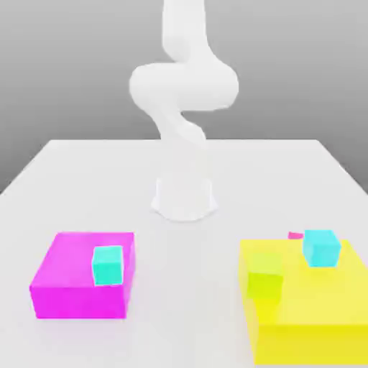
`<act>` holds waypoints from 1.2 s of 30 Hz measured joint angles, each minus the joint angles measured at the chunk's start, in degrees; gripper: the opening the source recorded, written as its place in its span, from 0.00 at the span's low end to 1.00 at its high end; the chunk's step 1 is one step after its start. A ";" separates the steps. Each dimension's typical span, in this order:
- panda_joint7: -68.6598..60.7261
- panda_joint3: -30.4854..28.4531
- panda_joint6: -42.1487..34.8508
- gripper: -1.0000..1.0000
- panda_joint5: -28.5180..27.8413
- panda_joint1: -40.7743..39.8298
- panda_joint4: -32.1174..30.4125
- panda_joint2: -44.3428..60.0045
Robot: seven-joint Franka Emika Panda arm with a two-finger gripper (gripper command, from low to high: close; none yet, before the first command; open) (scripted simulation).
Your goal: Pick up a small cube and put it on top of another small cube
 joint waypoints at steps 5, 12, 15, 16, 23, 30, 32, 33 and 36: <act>-12.60 -1.28 3.83 0.50 -0.55 7.12 -4.16 4.97; -29.89 -2.96 9.09 0.50 -1.03 16.57 -9.82 11.69; -37.33 -3.65 11.32 0.50 -1.19 20.58 -12.24 14.57; -39.83 -3.87 12.07 0.50 -1.22 21.89 -13.05 15.53; -57.39 -5.15 17.30 0.50 -1.30 30.92 -18.69 22.26; -75.30 -5.53 22.52 0.50 -0.91 39.16 -24.34 29.02; -80.41 -5.57 24.03 0.50 -0.79 41.48 -25.96 30.95; -82.98 -5.55 24.78 0.50 -0.72 42.60 -26.77 31.92; -90.68 -5.24 27.02 0.50 -0.49 45.72 -29.19 34.82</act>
